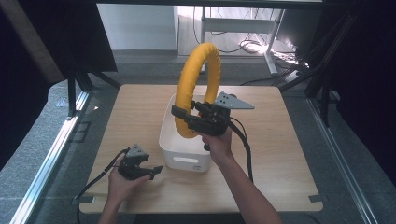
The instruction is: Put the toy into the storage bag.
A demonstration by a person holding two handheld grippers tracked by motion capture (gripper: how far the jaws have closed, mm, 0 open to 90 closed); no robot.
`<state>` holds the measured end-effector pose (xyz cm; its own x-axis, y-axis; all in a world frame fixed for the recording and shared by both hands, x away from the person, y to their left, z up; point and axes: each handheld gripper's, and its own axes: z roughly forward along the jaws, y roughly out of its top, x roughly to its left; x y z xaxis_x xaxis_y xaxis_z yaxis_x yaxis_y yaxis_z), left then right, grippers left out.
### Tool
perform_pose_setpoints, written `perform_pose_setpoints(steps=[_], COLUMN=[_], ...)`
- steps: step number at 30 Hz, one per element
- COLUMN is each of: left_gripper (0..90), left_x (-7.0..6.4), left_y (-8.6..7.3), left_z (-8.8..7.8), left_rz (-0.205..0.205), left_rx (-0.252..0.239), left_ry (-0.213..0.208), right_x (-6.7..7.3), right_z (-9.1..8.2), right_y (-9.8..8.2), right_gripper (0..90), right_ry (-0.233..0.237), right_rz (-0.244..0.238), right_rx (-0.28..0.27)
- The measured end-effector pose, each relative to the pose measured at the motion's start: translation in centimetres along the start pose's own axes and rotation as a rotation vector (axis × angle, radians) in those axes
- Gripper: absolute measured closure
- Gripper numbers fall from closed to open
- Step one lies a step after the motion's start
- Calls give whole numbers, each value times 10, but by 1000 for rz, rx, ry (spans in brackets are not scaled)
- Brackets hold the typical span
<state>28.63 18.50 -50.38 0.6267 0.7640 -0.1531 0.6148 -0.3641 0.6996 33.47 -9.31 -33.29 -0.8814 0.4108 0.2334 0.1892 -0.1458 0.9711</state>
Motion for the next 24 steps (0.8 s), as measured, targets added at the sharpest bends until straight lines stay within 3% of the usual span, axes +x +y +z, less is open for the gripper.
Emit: perform_pose_setpoints(steps=[24], left_gripper=[248], left_x=[0], left_y=[0], left_z=[1], left_rz=[3], left_rx=[6], left_ry=[0], right_x=[9], right_z=[14], right_y=[-41], right_gripper=[490], right_ry=[-36], right_rz=[22], right_rx=[24])
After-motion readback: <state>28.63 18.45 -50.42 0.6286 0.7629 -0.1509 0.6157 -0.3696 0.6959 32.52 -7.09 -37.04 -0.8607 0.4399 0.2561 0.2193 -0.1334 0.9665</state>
